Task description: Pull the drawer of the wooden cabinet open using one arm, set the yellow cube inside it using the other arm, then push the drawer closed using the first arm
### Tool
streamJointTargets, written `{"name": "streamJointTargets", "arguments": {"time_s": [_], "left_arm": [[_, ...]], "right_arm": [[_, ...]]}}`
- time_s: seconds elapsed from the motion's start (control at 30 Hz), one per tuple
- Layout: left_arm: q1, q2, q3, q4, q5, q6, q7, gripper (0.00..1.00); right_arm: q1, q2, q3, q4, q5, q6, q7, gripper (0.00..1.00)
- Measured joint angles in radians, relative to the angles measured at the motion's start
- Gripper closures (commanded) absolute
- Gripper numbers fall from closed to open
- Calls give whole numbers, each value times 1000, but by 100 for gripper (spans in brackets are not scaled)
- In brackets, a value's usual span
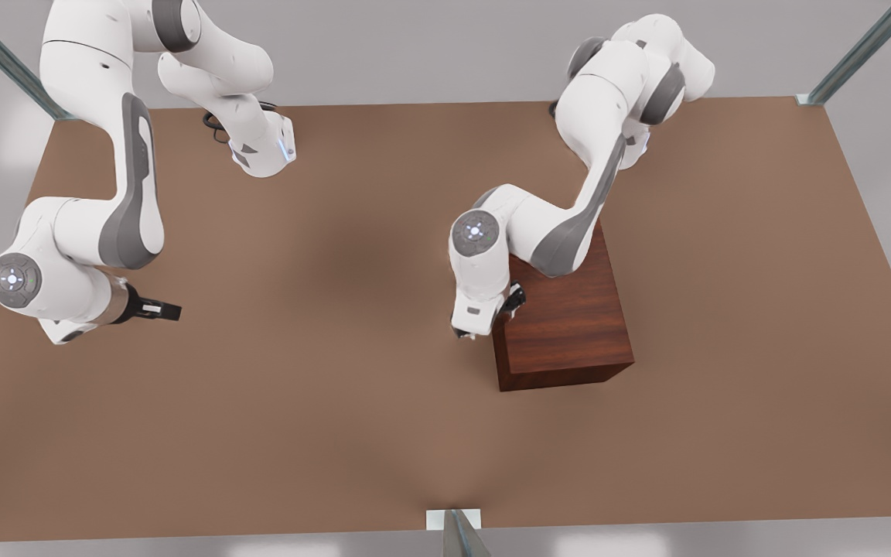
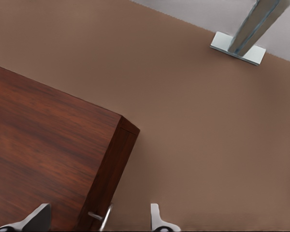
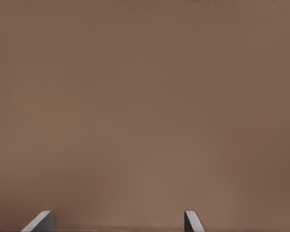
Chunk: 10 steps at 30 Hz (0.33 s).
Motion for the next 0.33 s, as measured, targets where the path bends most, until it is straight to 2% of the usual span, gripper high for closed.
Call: {"name": "streamJointTargets", "arguments": {"time_s": [0.03,0.07,0.1,0.13,0.27,0.33], "left_arm": [[55,-81,-1,-28,-26,-58,39,0],[126,-198,1,-143,-55,-98,89,0],[179,-383,10,-412,-79,-78,139,0],[212,-478,34,-560,-106,-47,187,0],[404,-482,58,-567,-202,-33,388,0],[406,-447,54,-520,-220,-31,477,0]], "right_arm": [[6,6,7,2,0,-11,-3,0],[19,23,11,10,-2,-25,-6,0],[29,42,14,20,-3,-36,-8,0],[32,60,11,26,-4,-45,-11,0],[14,130,-5,81,-6,-63,-20,0],[14,127,-5,102,-6,-74,-24,0]]}}
